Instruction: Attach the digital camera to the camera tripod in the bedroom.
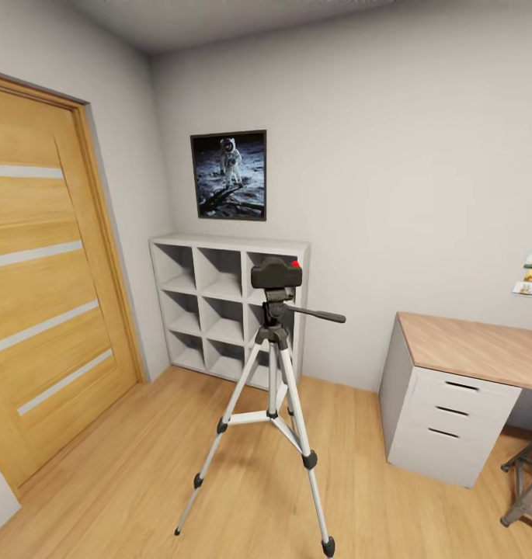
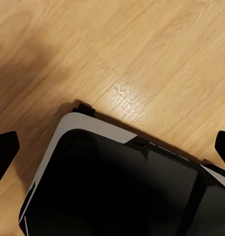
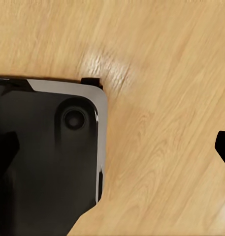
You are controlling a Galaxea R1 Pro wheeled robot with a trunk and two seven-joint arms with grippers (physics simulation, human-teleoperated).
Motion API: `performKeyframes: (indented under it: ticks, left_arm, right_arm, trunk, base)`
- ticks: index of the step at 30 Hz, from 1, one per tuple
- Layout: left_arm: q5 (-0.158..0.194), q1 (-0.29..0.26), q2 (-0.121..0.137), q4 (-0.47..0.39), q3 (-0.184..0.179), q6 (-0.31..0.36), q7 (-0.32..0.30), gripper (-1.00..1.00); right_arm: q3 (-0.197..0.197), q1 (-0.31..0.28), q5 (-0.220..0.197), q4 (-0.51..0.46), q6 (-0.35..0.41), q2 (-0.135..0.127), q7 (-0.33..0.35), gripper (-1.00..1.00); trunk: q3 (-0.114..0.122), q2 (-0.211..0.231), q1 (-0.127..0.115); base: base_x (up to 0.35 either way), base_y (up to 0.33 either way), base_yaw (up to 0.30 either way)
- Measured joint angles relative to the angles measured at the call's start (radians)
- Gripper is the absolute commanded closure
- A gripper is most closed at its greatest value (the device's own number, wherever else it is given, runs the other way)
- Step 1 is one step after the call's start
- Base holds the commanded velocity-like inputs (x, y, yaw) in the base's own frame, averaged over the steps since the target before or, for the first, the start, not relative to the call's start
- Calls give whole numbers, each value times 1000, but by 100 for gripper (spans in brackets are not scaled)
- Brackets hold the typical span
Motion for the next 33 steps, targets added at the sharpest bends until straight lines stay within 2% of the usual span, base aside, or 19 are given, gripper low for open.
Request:
performKeyframes:
  ticks: [33]
  left_arm:
    - [-5,0,0,-13,0,-7,2,-100]
  right_arm:
    - [0,0,0,0,2,6,0,-100]
  trunk:
    - [20,0,0]
  base:
    - [0,0,0]
